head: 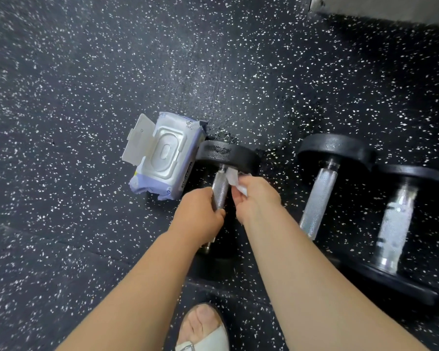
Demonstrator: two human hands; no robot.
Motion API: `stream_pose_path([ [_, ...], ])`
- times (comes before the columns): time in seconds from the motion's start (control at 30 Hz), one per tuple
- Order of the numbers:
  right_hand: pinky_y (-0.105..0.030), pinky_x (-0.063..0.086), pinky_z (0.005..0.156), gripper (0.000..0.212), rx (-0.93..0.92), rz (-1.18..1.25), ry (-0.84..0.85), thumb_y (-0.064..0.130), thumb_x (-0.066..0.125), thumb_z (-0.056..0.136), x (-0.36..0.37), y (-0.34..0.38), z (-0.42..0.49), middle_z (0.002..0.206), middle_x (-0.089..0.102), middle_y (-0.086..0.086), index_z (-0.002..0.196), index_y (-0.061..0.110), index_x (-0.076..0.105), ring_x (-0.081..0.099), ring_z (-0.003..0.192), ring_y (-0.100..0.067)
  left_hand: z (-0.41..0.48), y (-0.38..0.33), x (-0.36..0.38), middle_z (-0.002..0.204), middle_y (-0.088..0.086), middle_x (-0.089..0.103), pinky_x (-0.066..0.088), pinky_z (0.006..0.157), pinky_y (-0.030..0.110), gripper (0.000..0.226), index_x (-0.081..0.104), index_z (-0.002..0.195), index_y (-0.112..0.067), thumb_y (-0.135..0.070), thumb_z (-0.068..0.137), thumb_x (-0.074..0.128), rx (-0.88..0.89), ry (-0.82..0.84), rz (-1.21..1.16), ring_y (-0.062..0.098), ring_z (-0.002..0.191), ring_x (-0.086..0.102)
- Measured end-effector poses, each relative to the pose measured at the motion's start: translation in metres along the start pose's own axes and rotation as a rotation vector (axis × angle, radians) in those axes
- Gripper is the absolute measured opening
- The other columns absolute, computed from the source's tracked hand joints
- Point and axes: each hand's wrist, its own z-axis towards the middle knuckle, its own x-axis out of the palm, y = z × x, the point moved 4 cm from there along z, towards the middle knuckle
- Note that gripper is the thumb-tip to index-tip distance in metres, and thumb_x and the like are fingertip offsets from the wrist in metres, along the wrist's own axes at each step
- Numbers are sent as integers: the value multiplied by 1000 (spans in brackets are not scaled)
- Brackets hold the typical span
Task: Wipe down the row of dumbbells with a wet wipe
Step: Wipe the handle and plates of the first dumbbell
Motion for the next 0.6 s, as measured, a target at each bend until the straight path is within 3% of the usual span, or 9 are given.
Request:
stream_pose_path([
  [0.07,-25,49,74,19,34,8,-62,-5,53,89,1,-1,10,49,64,1,75,7,51,55,64,-14,1,-3,3,78,2,55,40,67,29,18,44,75,-16,-15,84,59,-39,2,17,26,78,55],
  [0.17,-32,56,66,17,72,113,-218,-9,57,83,-2,-6,17,68,65,-10,73,4,57,60,61,-21,-3,-17,15,101,12,57,37,72,32,16,42,96,-9,-20,90,52,-158,3,-8,31,90,53],
  [0.23,-32,56,72,17,42,96,-161,-8,55,86,-4,-3,18,52,62,-6,73,4,55,55,58,-19,-4,-24,25,114,17,56,35,76,34,28,38,110,-6,-25,94,48,-273,-2,-94,35,104,54],
  [0.3,-22,53,63,18,24,64,-33,-3,54,90,-6,-3,14,39,59,5,74,6,52,54,62,-15,-1,-23,30,117,18,57,34,76,34,28,36,112,-5,-23,94,49,-324,-28,-144,35,108,54],
  [0.37,-17,52,48,8,27,97,-30,-6,64,82,-11,-4,9,55,66,-3,82,0,59,59,64,-15,2,-15,32,112,17,59,36,75,33,24,38,106,-7,-21,93,54,-322,-50,-170,34,103,55],
  [0.43,-18,52,48,18,26,131,-58,-11,68,76,-13,-3,4,69,65,-9,90,-2,62,63,64,-15,4,-8,35,102,13,62,39,71,32,23,45,104,-6,-17,88,57,-297,-40,-242,30,94,57],
  [0.53,-13,51,51,13,9,44,25,-6,55,89,-19,2,3,57,63,0,84,6,56,61,49,-4,-3,-8,42,77,5,61,43,62,29,19,56,93,-8,-8,75,60,-289,30,-474,22,70,54],
  [0.6,-16,53,60,20,27,49,-16,-5,51,91,-24,3,1,53,61,0,77,8,54,59,48,-6,-11,-17,45,60,3,54,42,54,28,12,57,80,-7,-4,68,59,-288,79,-650,20,56,48],
])
